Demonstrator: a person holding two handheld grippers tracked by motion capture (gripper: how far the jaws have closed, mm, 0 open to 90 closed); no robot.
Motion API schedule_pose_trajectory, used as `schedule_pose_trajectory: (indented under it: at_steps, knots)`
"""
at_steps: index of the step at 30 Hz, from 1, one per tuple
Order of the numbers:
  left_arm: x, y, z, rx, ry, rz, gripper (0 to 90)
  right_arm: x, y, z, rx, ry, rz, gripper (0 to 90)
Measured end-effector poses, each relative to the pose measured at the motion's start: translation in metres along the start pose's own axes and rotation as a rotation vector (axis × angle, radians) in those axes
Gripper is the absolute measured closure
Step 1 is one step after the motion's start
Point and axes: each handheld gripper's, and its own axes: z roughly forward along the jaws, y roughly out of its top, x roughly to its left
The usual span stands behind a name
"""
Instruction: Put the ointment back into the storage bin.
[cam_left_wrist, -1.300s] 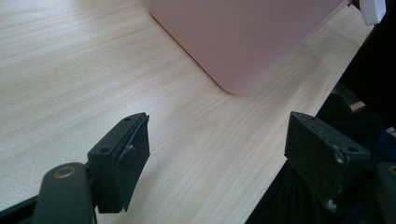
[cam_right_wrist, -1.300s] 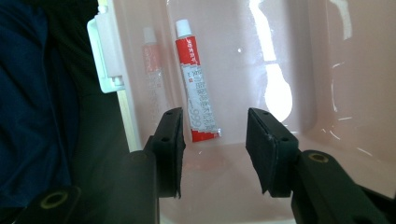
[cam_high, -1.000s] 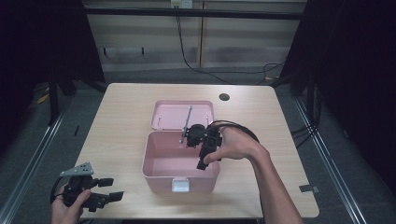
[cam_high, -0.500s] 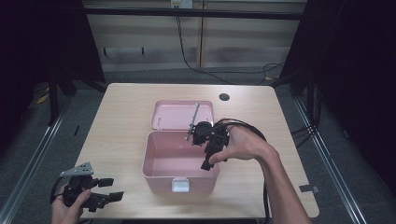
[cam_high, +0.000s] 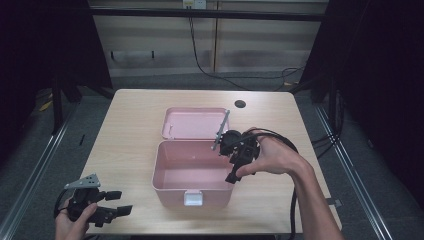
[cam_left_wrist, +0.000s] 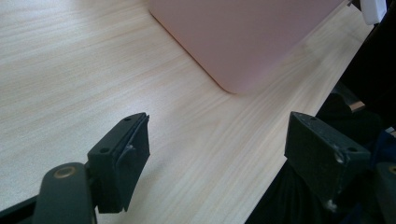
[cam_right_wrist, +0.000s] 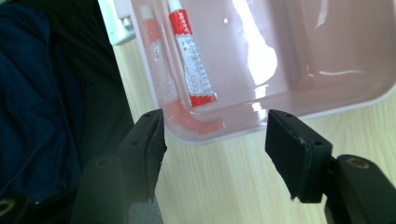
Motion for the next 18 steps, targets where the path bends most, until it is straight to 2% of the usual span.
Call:
schedule_pose_trajectory:
  at_steps: [7, 12, 18]
  knots:
    - [0.000, 0.000, 0.000, 0.000, 0.005, 0.002, 22.0, 0.000, -0.015, -0.006, -0.022, -0.010, 0.010, 38.5]
    - [0.000, 0.000, 0.001, 0.002, 0.008, 0.004, 22.0, 0.000, -0.028, 0.000, -0.008, -0.009, 0.040, 37.0]
    - [0.000, 0.000, 0.001, 0.000, 0.008, 0.001, 22.0, 0.000, -0.042, 0.004, -0.016, -0.009, 0.060, 36.8]
